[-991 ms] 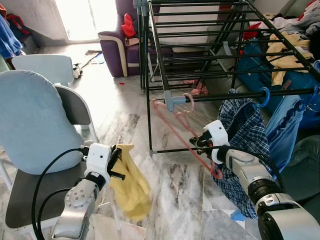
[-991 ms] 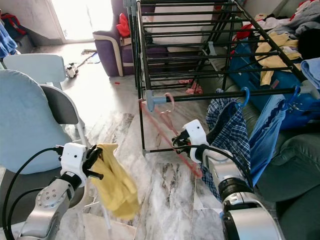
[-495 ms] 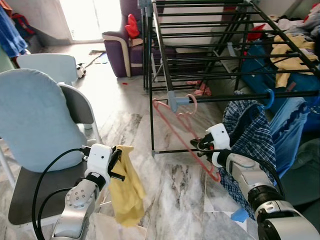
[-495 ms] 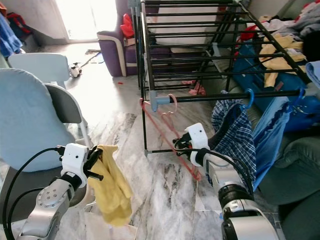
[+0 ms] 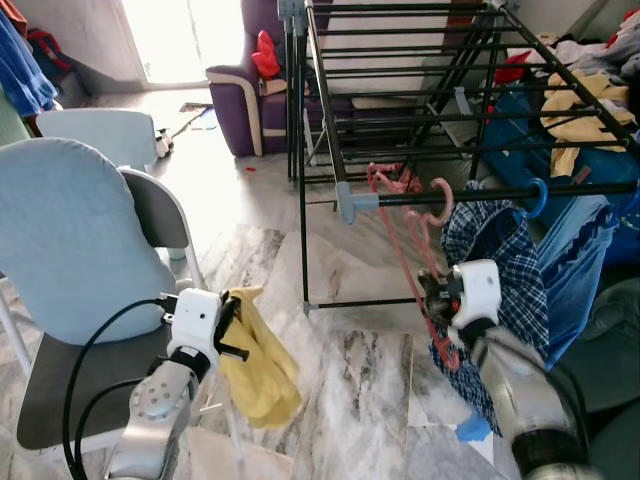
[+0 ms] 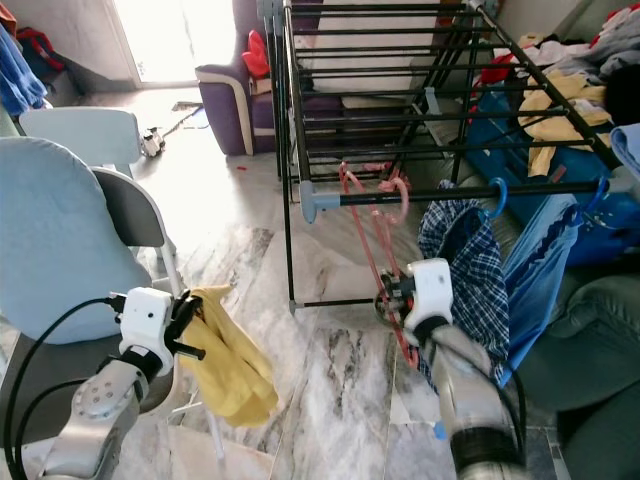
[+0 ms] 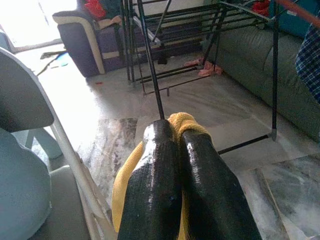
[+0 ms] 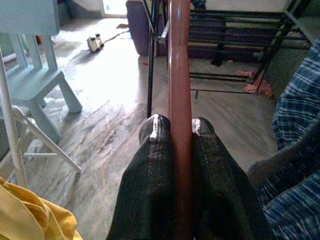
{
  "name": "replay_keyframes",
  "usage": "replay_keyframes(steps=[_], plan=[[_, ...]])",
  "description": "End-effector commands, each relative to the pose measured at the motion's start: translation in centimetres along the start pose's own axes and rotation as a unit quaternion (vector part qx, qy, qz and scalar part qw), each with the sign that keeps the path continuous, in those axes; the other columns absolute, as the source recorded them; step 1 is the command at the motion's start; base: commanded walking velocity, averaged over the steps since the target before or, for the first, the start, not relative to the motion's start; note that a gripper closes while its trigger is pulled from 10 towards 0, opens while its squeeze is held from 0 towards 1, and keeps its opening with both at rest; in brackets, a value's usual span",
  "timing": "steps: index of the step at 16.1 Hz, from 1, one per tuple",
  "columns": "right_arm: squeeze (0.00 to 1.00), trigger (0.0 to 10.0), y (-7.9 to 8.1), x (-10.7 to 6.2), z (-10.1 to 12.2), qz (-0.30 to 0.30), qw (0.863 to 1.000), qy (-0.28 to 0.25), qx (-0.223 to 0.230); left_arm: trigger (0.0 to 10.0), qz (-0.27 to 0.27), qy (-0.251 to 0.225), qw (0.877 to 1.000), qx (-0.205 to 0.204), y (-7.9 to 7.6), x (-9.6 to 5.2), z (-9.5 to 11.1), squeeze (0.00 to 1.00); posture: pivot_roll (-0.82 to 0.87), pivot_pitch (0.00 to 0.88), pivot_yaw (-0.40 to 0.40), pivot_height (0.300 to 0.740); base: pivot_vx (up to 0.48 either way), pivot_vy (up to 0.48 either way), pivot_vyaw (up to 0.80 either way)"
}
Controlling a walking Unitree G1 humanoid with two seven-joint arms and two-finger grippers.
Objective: Hang hanger
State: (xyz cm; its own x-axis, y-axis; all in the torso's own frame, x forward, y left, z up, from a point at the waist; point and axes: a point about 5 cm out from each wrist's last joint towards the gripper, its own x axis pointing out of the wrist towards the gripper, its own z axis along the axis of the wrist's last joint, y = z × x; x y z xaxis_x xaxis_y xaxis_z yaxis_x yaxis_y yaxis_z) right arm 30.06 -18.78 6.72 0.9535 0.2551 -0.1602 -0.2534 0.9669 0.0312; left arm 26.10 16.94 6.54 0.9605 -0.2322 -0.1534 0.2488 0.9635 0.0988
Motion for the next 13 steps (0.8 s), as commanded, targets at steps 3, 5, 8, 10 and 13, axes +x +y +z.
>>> replay_keyframes(steps=[3, 5, 8, 10, 13], plan=[[0.00, 10.0, 0.6, -2.5, -0.2, -0.006, 1.000, 0.000, -0.007, 10.0, 0.014, -0.024, 0.999, 0.022, 0.2, 0.2, 1.0, 0.00, -0.10, 0.000, 0.002, 0.740, 0.000, 0.000, 0.00], [0.00, 10.0, 0.5, -3.7, -0.1, -0.016, 1.000, 0.002, -0.010, 10.0, 0.018, -0.027, 0.999, 0.028, 0.2, 0.0, 1.1, 0.00, -0.10, 0.000, -0.001, 0.740, 0.000, 0.000, 0.00], [0.00, 10.0, 1.7, -3.3, 0.7, 0.006, 1.000, -0.006, -0.003, 10.0, 0.024, -0.026, 0.999, 0.031, 0.2, 0.0, 1.1, 0.00, -0.09, 0.000, -0.005, 0.740, 0.000, 0.000, 0.00], [0.00, 10.0, 2.1, -2.8, 1.0, 0.009, 1.000, -0.007, 0.001, 10.0, 0.026, -0.025, 0.999, 0.031, 0.2, 0.1, 1.1, 0.00, -0.09, 0.000, -0.008, 0.740, 0.000, 0.000, 0.00], [0.00, 10.0, 2.5, -2.3, 1.3, 0.011, 1.000, -0.008, 0.006, 10.0, 0.027, -0.024, 0.999, 0.033, 0.2, 0.0, 1.1, 0.00, -0.08, 0.000, -0.011, 0.740, -0.086, 0.000, 0.00]])
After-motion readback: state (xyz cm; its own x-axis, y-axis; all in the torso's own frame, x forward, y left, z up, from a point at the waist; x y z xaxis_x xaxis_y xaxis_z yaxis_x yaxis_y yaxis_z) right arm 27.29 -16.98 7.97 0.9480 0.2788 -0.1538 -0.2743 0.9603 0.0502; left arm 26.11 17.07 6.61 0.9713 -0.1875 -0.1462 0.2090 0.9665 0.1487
